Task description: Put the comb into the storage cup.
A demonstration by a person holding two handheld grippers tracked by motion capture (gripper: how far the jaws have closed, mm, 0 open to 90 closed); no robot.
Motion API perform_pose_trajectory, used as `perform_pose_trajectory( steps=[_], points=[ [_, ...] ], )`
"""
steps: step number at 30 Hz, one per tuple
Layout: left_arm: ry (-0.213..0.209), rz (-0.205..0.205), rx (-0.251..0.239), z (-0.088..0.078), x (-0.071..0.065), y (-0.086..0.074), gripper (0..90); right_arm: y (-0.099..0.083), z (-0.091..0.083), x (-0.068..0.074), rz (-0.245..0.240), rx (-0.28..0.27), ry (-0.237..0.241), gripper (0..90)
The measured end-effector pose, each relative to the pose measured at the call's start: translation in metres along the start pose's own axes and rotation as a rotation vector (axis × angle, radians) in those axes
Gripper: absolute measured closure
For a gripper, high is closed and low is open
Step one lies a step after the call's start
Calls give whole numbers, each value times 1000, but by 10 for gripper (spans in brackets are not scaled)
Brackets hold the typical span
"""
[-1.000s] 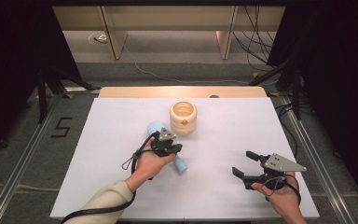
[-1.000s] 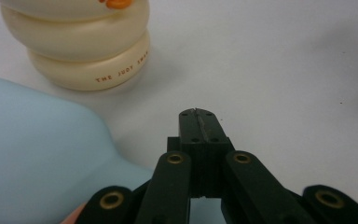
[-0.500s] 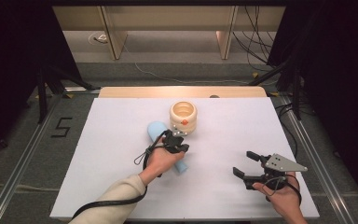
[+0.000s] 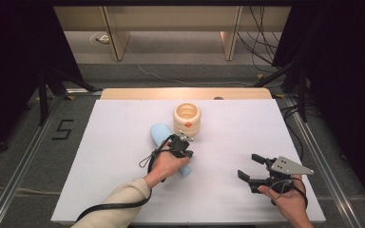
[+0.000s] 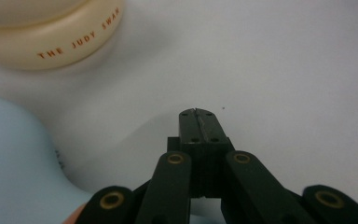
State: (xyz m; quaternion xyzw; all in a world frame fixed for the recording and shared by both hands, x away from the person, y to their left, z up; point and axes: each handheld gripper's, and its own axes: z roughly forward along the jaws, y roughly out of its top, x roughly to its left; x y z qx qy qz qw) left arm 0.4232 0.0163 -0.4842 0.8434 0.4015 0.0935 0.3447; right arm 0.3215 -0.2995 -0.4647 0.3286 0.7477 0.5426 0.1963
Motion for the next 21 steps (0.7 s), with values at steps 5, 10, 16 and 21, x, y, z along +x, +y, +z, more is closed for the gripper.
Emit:
perform_pose_trajectory(
  steps=[5,10,16,21],
  points=[
    [14,-15,29,-1,4,-1,898,0,0,0,4,0,1,165],
    [20,-19,55,-3,5,0,898,0,0,0,3,2,0,165],
    [26,-16,77,-5,6,0,898,0,0,0,5,1,0,165],
    [42,-26,93,-10,9,-2,898,0,-1,-1,2,0,0,165]
  ],
)
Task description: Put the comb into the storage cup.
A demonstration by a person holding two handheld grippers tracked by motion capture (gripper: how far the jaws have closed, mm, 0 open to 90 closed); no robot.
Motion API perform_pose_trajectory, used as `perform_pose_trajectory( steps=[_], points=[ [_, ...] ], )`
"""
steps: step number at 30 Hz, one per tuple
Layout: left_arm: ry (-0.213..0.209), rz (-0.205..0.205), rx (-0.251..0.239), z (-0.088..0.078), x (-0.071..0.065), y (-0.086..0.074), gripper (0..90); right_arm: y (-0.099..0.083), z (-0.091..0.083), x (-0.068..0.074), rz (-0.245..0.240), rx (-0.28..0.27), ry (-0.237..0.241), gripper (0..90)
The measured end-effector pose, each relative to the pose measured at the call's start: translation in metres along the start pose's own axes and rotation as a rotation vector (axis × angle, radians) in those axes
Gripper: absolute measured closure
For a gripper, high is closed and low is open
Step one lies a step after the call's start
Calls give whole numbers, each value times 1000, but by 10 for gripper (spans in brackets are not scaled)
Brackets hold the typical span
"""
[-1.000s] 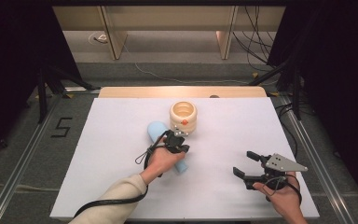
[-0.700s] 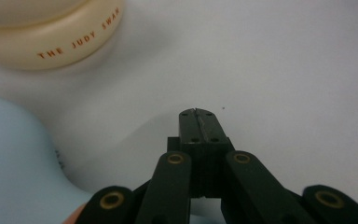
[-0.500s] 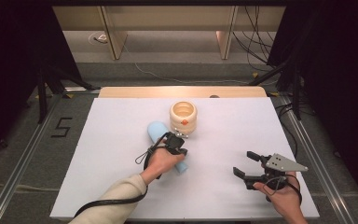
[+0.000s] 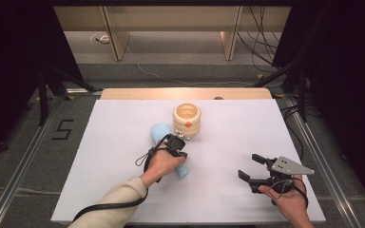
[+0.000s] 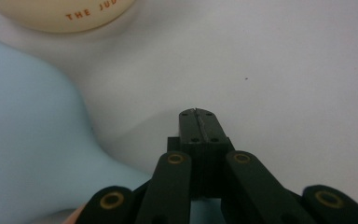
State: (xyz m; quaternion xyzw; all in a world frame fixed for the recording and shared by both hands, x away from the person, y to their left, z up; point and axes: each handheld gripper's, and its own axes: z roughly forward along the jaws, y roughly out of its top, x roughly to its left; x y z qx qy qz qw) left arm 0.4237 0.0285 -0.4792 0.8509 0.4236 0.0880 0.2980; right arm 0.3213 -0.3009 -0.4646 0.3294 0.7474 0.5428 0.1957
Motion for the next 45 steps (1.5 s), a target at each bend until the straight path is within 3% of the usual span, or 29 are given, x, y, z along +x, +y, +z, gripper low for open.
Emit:
perform_pose_trajectory(
  steps=[19,33,45],
  points=[
    [36,-2,70,-29,21,-26,898,0,0,0,1,4,-6,165],
    [39,46,137,-38,27,-37,898,-1,-1,-1,5,4,-7,165],
    [39,50,169,-49,39,-49,898,-1,-1,-1,6,7,-9,165]
  ],
)
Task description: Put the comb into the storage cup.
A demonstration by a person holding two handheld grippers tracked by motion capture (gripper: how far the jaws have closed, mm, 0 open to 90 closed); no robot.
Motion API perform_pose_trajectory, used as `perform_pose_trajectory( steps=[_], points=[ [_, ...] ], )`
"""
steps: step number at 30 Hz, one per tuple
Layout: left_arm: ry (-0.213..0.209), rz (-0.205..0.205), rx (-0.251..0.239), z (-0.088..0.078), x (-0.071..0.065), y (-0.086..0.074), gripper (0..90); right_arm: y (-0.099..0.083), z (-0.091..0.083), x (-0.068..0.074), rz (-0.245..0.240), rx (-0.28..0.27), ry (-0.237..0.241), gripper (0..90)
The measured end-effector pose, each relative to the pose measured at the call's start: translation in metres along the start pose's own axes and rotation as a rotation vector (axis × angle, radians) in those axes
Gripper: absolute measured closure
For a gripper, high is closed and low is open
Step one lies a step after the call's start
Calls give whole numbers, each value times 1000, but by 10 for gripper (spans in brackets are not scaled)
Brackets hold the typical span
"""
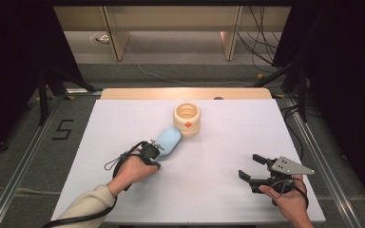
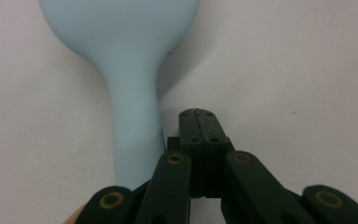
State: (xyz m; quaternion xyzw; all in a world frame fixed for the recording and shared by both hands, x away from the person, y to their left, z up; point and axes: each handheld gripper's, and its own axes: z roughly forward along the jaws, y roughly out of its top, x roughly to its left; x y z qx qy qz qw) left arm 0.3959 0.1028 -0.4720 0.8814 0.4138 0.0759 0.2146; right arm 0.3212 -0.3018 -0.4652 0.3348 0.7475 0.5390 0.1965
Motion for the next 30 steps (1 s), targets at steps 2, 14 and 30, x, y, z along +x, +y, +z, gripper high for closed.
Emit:
perform_pose_trajectory(
  steps=[2,14,30],
  points=[
    [4,0,4,-2,3,-3,898,0,0,0,0,0,0,165],
    [-79,116,-15,-22,10,-19,771,0,0,0,2,1,-1,165],
    [18,70,78,-20,39,1,89,0,1,0,3,4,-2,165]
  ],
)
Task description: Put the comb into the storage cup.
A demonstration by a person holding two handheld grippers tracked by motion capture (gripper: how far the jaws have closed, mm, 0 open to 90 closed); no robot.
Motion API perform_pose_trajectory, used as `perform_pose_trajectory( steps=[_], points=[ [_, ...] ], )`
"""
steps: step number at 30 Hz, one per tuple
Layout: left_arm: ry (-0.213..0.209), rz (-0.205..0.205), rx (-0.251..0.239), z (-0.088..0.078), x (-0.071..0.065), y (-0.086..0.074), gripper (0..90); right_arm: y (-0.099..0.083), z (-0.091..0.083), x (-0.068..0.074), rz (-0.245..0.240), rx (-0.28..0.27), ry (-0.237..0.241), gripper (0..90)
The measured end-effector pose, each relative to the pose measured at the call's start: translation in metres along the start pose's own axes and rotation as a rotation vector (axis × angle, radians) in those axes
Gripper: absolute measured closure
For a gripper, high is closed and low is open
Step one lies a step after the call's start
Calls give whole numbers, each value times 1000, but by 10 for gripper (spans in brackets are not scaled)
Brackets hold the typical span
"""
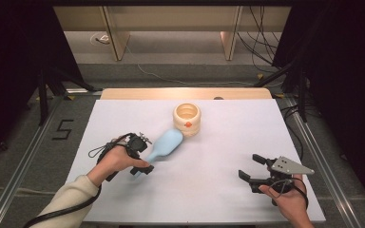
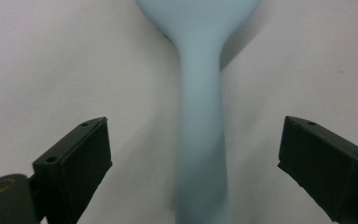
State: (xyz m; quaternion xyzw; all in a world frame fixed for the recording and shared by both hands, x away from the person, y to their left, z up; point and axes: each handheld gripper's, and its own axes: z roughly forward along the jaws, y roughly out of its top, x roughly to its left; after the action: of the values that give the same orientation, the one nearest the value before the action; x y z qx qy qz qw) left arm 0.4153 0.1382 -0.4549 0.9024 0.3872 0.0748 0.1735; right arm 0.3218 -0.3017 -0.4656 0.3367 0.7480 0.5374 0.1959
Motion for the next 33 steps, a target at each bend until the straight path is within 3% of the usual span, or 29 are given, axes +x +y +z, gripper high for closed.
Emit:
perform_pose_trajectory(
  steps=[6,16,24,33],
  points=[
    [-8,-36,15,14,5,12,110,0,0,0,4,-2,-2,165],
    [-22,-35,56,22,11,31,176,0,0,-1,4,-1,-1,165],
    [-32,-19,61,26,12,36,279,0,-1,0,2,0,-2,165],
    [-42,-38,88,29,12,39,384,0,0,0,1,3,-2,165]
  ],
)
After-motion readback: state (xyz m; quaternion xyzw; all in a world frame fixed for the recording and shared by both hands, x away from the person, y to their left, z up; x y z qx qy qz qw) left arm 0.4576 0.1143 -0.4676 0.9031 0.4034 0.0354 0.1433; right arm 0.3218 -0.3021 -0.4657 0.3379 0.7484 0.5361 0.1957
